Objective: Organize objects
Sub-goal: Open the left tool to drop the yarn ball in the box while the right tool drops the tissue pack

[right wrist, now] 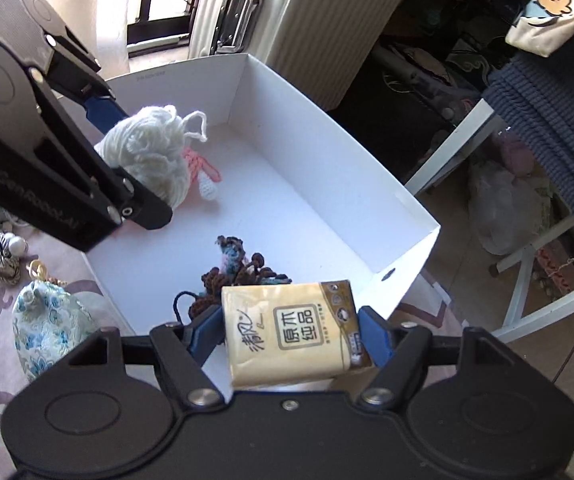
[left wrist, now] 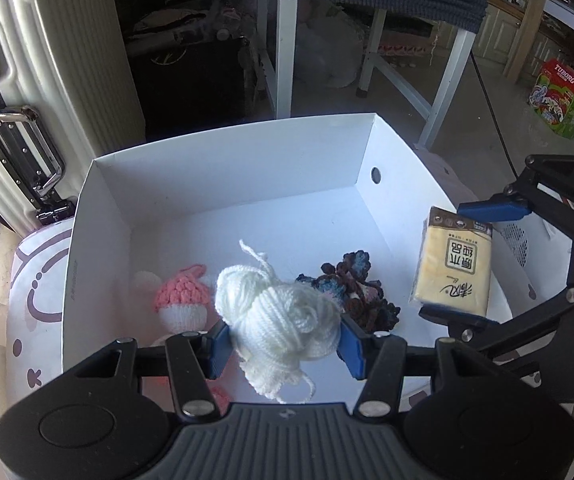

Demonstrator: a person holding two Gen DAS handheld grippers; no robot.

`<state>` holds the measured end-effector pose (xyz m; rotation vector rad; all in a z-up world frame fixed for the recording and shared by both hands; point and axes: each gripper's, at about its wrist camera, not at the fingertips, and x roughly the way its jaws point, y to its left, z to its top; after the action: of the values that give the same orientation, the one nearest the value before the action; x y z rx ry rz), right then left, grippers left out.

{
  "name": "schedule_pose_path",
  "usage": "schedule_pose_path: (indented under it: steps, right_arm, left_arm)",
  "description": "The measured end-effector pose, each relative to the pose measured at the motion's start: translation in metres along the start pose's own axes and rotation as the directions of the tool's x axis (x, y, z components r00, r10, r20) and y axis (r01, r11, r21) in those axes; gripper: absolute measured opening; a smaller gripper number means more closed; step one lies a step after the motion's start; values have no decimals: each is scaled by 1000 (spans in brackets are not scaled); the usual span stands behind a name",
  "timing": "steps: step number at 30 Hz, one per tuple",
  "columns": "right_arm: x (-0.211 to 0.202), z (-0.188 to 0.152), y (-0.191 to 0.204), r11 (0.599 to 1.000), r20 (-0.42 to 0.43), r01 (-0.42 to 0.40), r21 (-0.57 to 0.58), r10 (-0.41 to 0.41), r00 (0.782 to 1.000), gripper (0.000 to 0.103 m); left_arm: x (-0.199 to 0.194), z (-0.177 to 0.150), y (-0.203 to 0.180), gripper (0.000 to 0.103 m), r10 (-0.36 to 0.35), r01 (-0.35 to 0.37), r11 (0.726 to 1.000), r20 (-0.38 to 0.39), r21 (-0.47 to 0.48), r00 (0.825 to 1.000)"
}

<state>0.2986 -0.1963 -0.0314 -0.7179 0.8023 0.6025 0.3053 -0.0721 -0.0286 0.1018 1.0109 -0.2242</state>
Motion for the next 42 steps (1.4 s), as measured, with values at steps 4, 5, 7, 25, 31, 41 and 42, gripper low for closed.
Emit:
schedule_pose_path:
  steps: [4,5,7,25,31,41,42]
  right_arm:
    - [0,1,0,1000,-15,-12,-27,12,1000,74]
    - [0,2,1,999,-17,-15,-35,15,1000,74]
    - [0,2,2,998,-18,-22,-53,21,1000,74]
    - [-9,7,-5,998,-8,-52,41,52,999,92]
    - [-10,7,-4,997,-25,-54,54,55,998,92]
    - [-19,9,-8,989,3,-44,138,44,999,92]
    - [-19,10,-10,986,7,-39,161,38,999,92]
  left_arm:
    - [4,1,2,55,-6,6,1000,-9,-9,1000]
    - [5,1,2,55,-8,8,1000,-11,-10,1000]
    - [6,2,2,56,-12,12,1000,-18,-12,1000]
    - [9,-2,-2,73,-10,11,1000,-67,15,998]
    - [6,-3,0,73,-10,11,1000,-64,17,998]
    - [-9,-5,6,73,-8,8,1000,-37,8,999]
    - [-12,-5,7,73,-8,8,1000,-32,5,999]
